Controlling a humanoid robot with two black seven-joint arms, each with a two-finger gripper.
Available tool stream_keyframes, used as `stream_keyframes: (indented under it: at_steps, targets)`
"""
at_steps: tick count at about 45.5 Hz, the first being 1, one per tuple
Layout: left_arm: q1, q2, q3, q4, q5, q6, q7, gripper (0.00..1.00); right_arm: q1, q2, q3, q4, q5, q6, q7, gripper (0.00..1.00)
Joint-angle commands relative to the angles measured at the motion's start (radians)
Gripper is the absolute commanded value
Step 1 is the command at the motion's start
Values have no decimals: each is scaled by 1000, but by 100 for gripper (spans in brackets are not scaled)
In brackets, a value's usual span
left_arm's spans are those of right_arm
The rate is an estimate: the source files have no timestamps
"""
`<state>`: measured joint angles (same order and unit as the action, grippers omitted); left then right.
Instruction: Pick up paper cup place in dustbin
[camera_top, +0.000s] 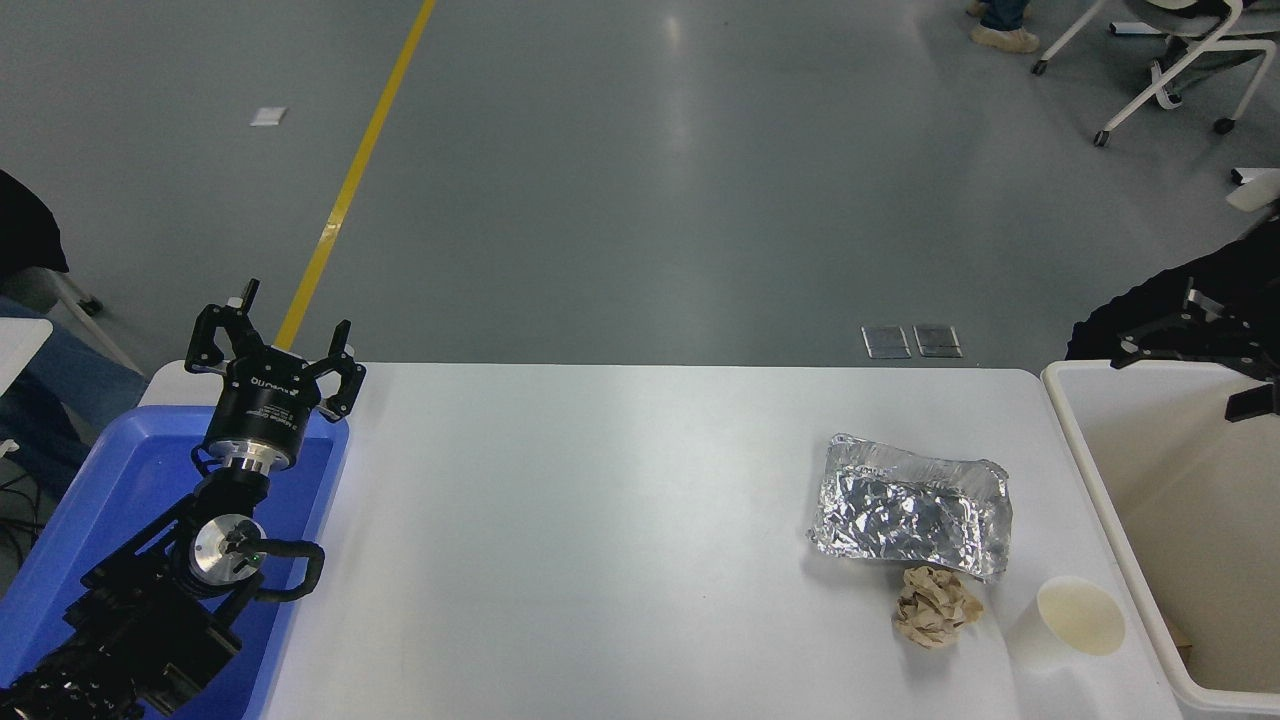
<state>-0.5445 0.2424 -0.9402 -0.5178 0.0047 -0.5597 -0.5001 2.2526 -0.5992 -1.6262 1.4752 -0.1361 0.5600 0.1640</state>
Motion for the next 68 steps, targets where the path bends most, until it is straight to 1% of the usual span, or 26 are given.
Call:
stream_keyframes:
  at_steps: [1, 5, 9, 26, 34, 46, 49, 54, 68]
  targets:
    - [1, 0, 0, 1, 0, 0, 0, 98, 22, -114, -3, 51, -227, 52, -3, 100]
    - [0, 0, 0, -1, 0, 0, 0, 98, 4, -152, 14, 50, -281, 47, -3, 100]
    - [0, 0, 0, -1, 0, 0, 0, 98, -13, -185, 49, 50, -309, 49, -4, 100]
    - [0, 0, 0, -1, 0, 0, -2, 98, -88, -191, 104, 39, -315, 46, -3, 100]
    - [0, 0, 0, -1, 0, 0, 0, 98, -266, -192, 196, -35, -312, 15, -8, 100]
    - [0, 0, 0, -1, 0, 0, 0, 98, -628, -185, 391, -209, -296, -133, -11, 100]
    - [0, 0, 0, -1, 0, 0, 0, 98, -695, -185, 436, -246, -296, -143, -9, 100]
    - [0, 0, 0, -1, 0, 0, 0, 98, -755, -185, 483, -262, -298, -143, -9, 100]
    - [0, 0, 0, -1, 0, -2, 0, 98, -815, -182, 502, -269, -303, -150, -9, 100]
